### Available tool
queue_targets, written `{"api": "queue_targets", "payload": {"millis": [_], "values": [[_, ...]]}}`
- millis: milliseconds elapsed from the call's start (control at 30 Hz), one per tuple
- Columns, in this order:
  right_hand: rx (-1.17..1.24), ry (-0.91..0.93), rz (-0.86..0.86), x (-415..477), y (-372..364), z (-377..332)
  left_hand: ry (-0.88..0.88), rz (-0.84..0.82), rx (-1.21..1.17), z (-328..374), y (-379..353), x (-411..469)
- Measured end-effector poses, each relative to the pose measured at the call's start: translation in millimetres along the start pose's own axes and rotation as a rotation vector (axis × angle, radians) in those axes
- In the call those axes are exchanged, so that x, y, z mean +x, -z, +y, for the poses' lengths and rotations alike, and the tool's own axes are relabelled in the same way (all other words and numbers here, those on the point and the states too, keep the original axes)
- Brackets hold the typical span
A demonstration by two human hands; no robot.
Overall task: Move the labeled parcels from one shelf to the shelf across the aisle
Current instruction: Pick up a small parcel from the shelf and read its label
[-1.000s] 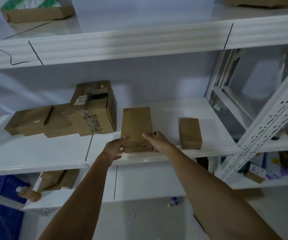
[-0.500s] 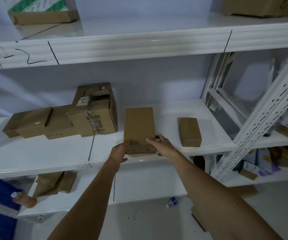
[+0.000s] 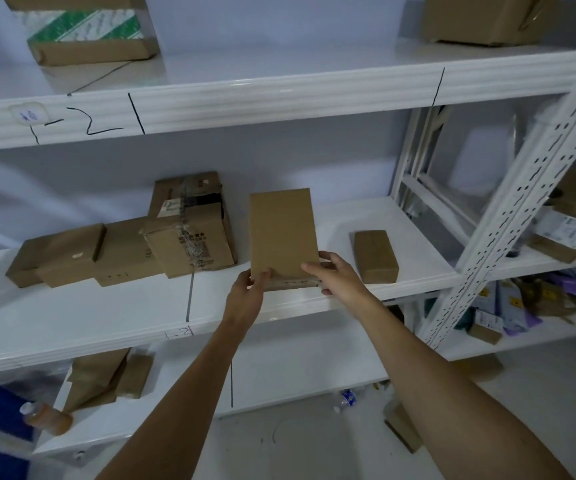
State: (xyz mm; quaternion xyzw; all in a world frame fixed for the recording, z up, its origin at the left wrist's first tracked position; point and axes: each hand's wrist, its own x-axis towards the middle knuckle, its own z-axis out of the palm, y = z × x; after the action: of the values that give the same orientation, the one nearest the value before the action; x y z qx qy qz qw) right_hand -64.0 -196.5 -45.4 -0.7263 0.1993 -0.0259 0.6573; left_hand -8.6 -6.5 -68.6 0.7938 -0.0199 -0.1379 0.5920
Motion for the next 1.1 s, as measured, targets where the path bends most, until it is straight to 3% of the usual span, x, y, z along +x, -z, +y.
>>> {"api": "queue_targets", "payload": {"millis": [233, 533, 867, 1100], "values": [[0.114, 0.054, 0.04, -21, 13, -9, -0.056, 0.037, -0.198, 16, 3, -17], [0.292, 0.115, 0.035, -33, 45, -23, -0.203, 0.072, -0.253, 49, -7, -37], [0.193, 0.113, -0.024, -30, 69, -22, -0.133, 0.006, -0.26, 59, -26, -34], [-0.013, 0.188, 0.069, -35, 60, -31, -0.185, 0.134, -0.11, 61, -41, -41]]}}
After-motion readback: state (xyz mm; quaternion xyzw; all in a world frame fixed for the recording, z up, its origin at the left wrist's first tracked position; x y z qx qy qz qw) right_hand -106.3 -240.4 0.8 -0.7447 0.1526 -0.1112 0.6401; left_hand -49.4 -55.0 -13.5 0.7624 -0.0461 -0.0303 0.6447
